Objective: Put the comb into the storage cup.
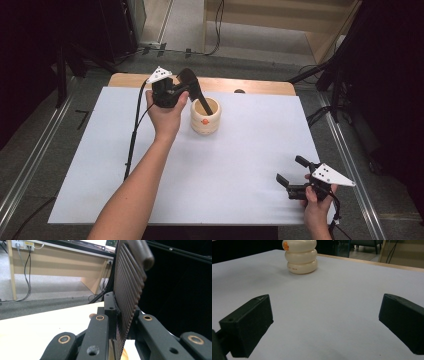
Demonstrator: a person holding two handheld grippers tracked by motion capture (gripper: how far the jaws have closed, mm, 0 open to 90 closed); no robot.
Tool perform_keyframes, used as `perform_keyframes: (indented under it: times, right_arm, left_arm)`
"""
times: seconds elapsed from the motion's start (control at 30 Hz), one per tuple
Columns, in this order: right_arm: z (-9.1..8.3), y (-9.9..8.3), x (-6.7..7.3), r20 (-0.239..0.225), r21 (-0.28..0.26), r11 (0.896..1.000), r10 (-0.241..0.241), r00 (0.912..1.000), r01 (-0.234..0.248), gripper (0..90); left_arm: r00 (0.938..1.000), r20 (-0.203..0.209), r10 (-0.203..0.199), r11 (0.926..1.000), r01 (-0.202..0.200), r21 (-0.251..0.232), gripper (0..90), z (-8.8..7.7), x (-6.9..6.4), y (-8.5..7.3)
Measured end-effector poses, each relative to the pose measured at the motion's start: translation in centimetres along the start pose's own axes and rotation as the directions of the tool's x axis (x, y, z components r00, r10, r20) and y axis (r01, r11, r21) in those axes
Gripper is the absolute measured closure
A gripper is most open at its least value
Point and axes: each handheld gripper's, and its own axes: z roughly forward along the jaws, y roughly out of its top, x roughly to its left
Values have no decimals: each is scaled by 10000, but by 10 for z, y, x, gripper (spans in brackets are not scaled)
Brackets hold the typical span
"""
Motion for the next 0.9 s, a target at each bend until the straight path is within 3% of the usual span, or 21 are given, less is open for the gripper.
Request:
perform_keyframes:
  times: [0.43,0.9]
  right_arm:
    - [0,0,0,-32,-21,10000,-23,10000,22,0]
    - [0,0,0,-27,-24,10000,-48,10000,48,0]
  left_arm:
    - [9990,-286,-342,9993,346,147,840,5,9,-18]
    - [9951,-221,-964,9952,968,151,840,9,14,-31]
